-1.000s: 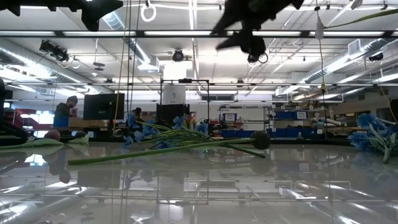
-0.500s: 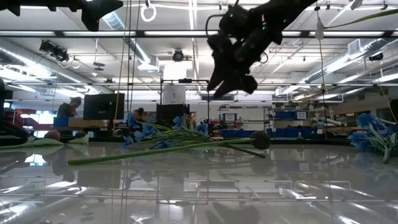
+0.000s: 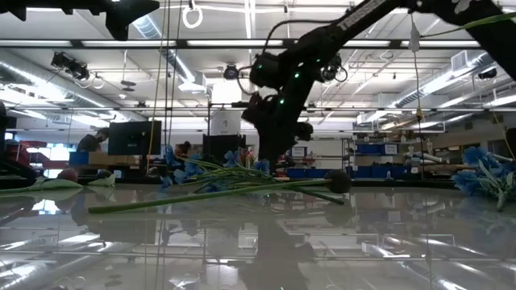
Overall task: Sort flowers into vase by color
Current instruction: Put the right red tulip into the transparent vase
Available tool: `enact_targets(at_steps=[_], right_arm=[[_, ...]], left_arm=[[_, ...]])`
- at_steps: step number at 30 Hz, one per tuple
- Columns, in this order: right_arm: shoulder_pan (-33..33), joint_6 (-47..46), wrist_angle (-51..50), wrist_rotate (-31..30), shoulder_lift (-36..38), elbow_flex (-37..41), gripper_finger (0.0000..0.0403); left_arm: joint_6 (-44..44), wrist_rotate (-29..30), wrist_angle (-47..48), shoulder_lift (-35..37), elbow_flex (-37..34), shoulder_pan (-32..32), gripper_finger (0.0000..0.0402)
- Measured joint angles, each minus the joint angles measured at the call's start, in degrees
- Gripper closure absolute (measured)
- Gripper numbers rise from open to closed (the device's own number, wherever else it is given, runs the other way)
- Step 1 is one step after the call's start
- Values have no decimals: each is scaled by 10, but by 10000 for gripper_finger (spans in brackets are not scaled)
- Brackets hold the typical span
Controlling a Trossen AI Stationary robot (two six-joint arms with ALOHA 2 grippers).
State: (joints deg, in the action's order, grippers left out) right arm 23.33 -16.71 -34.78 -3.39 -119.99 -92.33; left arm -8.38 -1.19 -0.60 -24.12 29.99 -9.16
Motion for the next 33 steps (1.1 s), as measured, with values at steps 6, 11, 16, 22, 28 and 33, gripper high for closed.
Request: enact_targets(at_steps=[6,11,16,22,28,33], right_arm=[[24,-2,-88,6,-79,-83,250],[35,-16,-110,36,-103,-97,252],[35,-13,-113,32,-110,-98,276],[31,-35,-116,52,-108,-98,355],[27,-63,-203,78,-81,-96,372],[26,-51,-255,78,-50,-96,357]], left_arm=[[0,0,0,0,0,0,141],[0,0,0,0,0,0,141],[0,0,0,0,0,0,141],[0,0,0,0,0,0,141],[0,0,0,0,0,0,141],[0,0,0,0,0,0,141]])
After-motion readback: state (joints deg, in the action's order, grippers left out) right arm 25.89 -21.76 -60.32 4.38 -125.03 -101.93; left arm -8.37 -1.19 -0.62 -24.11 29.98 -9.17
